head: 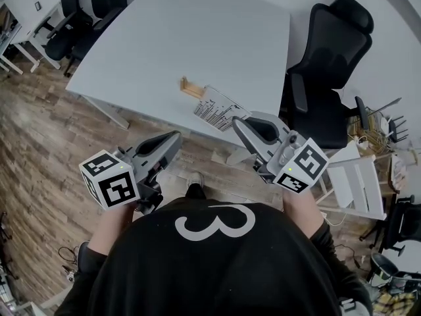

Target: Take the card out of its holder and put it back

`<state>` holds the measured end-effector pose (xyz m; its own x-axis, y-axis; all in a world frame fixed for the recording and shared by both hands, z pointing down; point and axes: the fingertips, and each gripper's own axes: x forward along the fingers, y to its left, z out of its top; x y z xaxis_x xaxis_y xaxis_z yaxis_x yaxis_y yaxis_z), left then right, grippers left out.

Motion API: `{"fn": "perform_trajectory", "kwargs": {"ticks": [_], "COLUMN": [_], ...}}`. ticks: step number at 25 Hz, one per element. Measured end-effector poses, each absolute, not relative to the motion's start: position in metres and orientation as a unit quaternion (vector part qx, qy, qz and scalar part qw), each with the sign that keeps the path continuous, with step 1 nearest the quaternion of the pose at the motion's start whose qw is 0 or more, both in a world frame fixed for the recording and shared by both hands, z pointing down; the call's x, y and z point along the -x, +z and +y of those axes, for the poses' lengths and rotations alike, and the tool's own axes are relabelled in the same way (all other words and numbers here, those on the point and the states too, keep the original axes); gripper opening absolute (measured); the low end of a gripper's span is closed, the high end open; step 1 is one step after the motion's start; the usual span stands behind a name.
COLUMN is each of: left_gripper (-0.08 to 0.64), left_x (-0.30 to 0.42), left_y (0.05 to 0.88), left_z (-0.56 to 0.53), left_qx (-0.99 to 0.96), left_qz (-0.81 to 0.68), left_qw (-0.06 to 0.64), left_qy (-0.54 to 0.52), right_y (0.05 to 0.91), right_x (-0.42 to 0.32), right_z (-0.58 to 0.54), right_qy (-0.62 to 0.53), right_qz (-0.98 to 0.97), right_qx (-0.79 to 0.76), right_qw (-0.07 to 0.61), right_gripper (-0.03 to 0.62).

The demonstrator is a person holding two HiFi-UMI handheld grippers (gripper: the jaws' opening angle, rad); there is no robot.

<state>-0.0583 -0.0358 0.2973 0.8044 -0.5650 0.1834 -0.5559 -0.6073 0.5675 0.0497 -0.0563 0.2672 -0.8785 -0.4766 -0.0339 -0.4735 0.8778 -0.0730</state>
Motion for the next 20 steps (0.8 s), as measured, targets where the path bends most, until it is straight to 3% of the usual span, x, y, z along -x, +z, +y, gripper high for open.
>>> {"fn": "perform_trajectory", "kwargs": {"ticks": [20], "left_gripper": [0.011], "left_x": [0.063], "left_y": [0.310], "left_z": [-0.053], "left_qx": [-0.889], "left_qz": [-0.308], "left_qw": [0.337], "left_qy": [-0.011], "right_y": [0.274], "right_x": [-0.048], "right_z": [-0.075], "right_qy": [-0.041], "right_qz": [0.966], "right_qx": [0.255], "right_qw": [0.025], "right_gripper": [0.020]}}
